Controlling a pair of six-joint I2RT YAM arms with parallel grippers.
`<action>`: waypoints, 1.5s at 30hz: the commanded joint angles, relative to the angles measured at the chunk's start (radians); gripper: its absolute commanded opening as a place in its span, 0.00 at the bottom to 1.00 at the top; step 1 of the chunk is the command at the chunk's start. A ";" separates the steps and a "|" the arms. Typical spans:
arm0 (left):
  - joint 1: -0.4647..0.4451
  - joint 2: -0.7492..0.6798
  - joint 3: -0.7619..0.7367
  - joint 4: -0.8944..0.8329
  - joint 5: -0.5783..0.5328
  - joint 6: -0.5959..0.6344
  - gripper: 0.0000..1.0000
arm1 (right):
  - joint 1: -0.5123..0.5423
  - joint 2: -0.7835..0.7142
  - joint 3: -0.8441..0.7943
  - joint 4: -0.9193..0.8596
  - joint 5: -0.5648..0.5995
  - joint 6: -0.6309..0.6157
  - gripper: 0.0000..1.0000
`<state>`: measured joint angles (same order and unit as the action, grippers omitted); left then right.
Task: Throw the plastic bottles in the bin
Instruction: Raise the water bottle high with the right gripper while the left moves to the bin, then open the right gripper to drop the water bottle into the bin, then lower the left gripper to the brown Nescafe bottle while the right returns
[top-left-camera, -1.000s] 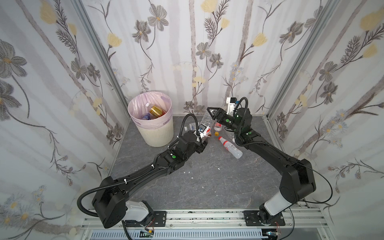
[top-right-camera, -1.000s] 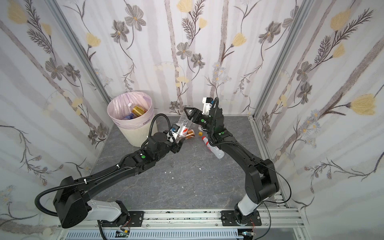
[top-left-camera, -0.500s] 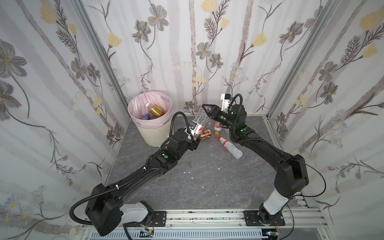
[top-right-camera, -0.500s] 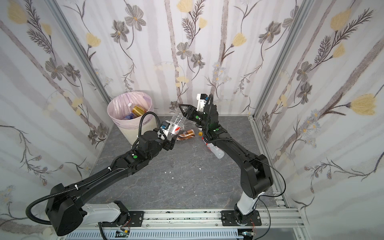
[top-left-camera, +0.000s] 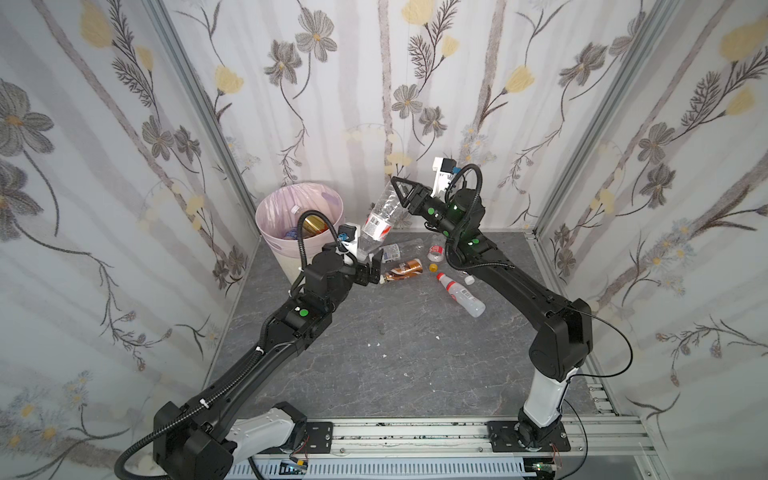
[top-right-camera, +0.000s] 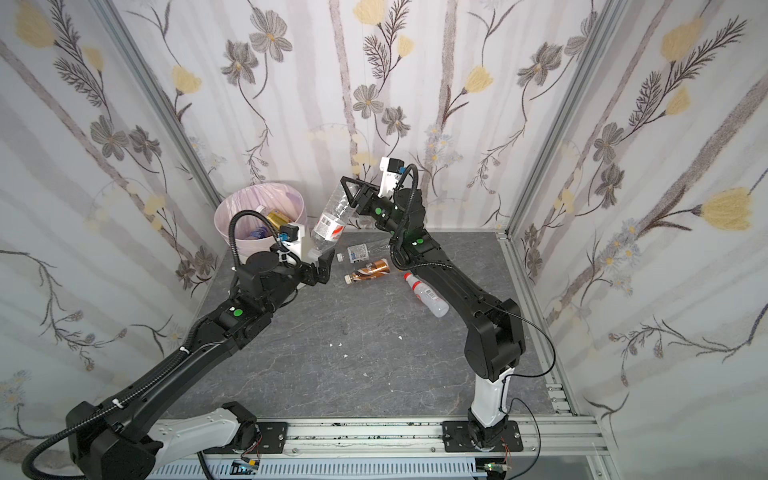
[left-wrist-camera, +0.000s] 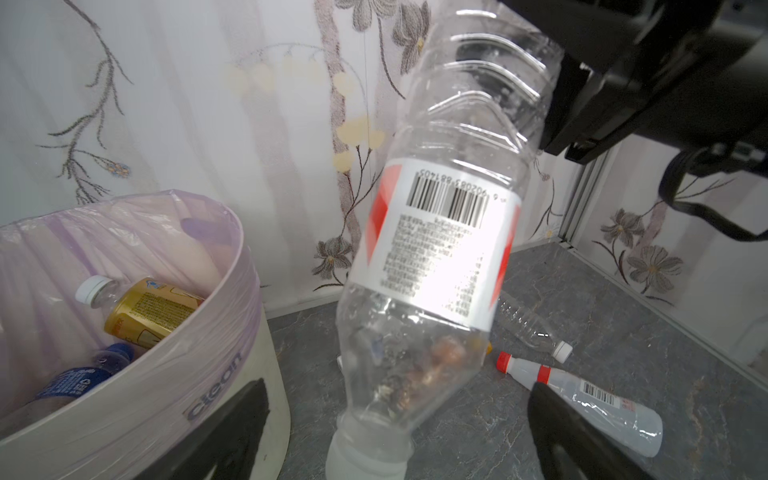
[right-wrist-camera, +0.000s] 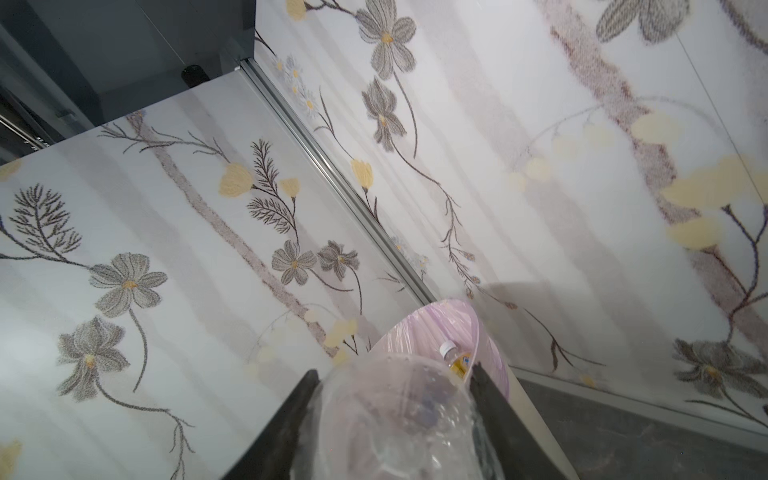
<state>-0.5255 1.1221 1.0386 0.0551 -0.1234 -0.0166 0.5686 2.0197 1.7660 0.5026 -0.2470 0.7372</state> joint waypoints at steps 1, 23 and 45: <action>0.087 -0.019 0.058 -0.012 0.129 -0.157 1.00 | 0.021 0.029 0.051 0.178 0.087 -0.085 0.53; 0.400 -0.123 0.223 -0.005 0.251 -0.351 1.00 | 0.126 0.355 0.563 0.547 0.428 -0.369 0.57; 0.404 -0.153 0.151 0.005 0.269 -0.380 1.00 | 0.163 0.383 0.705 0.090 0.284 -0.432 1.00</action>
<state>-0.1234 0.9749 1.1961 0.0288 0.1352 -0.3786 0.7357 2.4592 2.5099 0.6220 0.0528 0.3359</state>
